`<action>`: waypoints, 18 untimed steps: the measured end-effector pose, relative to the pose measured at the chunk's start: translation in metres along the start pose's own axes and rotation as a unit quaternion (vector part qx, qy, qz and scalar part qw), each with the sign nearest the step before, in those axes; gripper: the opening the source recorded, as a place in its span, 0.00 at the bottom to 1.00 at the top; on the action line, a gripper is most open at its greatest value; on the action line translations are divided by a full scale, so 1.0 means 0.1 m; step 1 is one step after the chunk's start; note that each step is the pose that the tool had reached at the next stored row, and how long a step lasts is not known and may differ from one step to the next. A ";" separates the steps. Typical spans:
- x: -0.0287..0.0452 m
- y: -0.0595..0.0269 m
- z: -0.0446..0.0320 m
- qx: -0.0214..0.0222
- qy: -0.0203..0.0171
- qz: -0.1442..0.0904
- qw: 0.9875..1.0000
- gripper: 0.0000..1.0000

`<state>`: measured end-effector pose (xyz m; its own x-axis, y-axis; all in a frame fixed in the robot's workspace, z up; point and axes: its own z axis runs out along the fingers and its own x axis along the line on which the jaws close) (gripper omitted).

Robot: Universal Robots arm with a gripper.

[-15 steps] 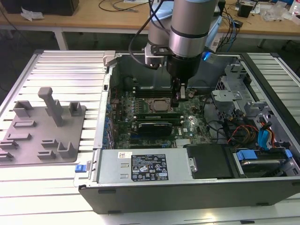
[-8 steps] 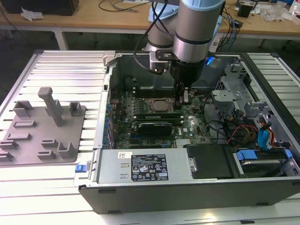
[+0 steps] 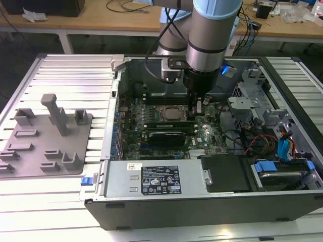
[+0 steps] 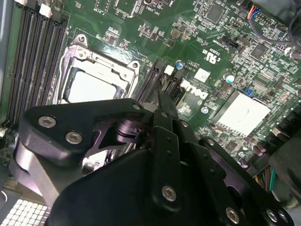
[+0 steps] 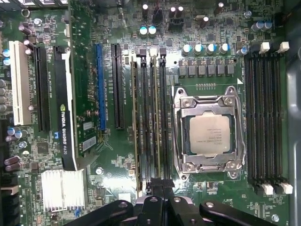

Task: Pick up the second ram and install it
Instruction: 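Press down the second ram until it locks into place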

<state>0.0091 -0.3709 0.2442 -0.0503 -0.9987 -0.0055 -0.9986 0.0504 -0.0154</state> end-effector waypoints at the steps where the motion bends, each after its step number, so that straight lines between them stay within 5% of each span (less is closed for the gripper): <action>1: -0.002 -0.006 0.013 0.000 0.000 0.000 1.000 0.08; 15: -0.034 -0.038 0.154 0.000 0.000 0.000 1.000 0.08; 17: -0.036 -0.039 0.151 0.000 0.000 0.000 1.000 0.08; 18: -0.036 -0.040 0.058 0.000 0.000 0.001 1.000 0.08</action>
<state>0.0133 -0.3675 0.2386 -0.0514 -0.9987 -0.0055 -0.9986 0.0515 -0.0150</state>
